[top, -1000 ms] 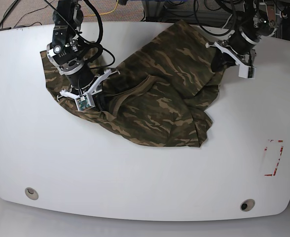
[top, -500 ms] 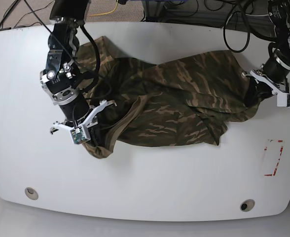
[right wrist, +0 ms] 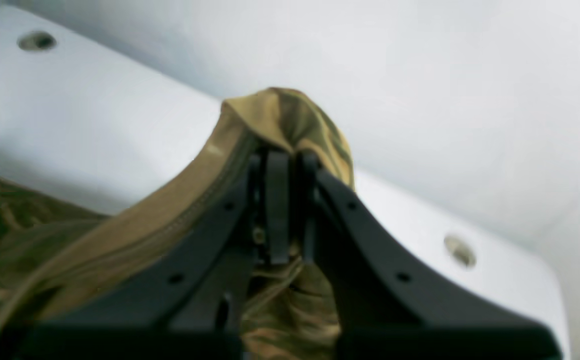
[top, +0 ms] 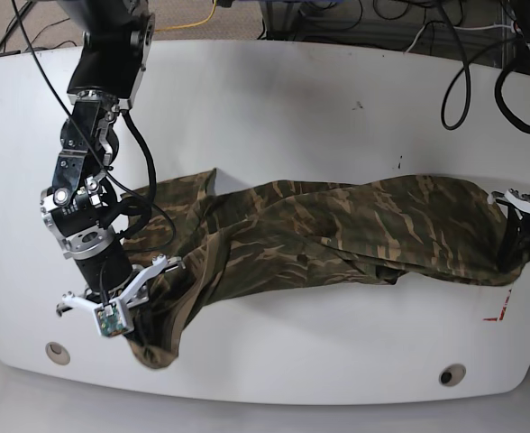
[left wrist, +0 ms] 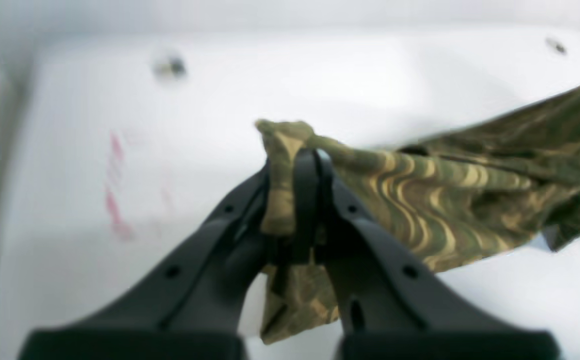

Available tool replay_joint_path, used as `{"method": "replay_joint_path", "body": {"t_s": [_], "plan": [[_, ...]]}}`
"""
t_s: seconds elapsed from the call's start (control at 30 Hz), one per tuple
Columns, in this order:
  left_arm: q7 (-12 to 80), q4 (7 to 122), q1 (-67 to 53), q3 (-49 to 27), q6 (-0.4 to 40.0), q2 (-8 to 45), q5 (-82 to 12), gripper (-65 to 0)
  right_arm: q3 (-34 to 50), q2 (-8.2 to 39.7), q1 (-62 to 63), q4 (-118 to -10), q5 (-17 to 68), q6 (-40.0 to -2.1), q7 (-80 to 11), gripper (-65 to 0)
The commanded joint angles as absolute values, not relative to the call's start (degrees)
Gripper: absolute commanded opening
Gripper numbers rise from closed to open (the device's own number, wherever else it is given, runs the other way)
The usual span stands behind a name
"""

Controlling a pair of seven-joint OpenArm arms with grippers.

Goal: Layout the t-shirt on the table in an organized manner, then fold the t-shirt properly
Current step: 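Lift the shirt with both grippers and stretch it apart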

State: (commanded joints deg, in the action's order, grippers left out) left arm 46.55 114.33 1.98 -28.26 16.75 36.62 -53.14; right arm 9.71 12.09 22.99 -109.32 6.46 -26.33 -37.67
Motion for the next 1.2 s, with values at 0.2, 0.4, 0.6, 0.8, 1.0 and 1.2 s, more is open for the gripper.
{"method": "replay_joint_path", "body": {"t_s": [0.2, 0.4, 0.6, 0.8, 1.0, 1.2], "plan": [[50.68, 113.98, 14.9, -28.18, 16.75, 38.29, -53.05, -63.7, 9.71, 14.2, 30.81, -108.97, 6.46, -26.42, -40.22, -64.8], [52.53, 112.04, 29.32, -27.21, 16.75, 40.66, -52.97, -63.6, 9.63, 16.66, 40.13, -108.97, 6.64, -26.51, -43.3, -64.8], [52.62, 106.59, 42.42, -22.9, 16.75, 43.65, -52.97, -63.6, 9.54, 20.18, 48.31, -107.38, 6.99, -26.68, -46.02, -64.8], [52.62, 100.26, 49.54, -20.79, 16.75, 45.85, -53.23, -63.5, 9.8, 23.52, 51.03, -105.54, 6.99, -29.49, -46.37, -64.8], [52.62, 100.62, 45.23, -21.49, 16.84, 45.76, -54.55, -63.5, 13.32, 23.78, 42.86, -108.26, 6.99, -29.67, -46.37, -64.8], [52.62, 104.13, 29.49, -28.53, 16.84, 43.38, -59.03, -63.5, 17.1, 19.38, 28.44, -114.59, 6.99, -31.16, -46.37, -64.8]]}}
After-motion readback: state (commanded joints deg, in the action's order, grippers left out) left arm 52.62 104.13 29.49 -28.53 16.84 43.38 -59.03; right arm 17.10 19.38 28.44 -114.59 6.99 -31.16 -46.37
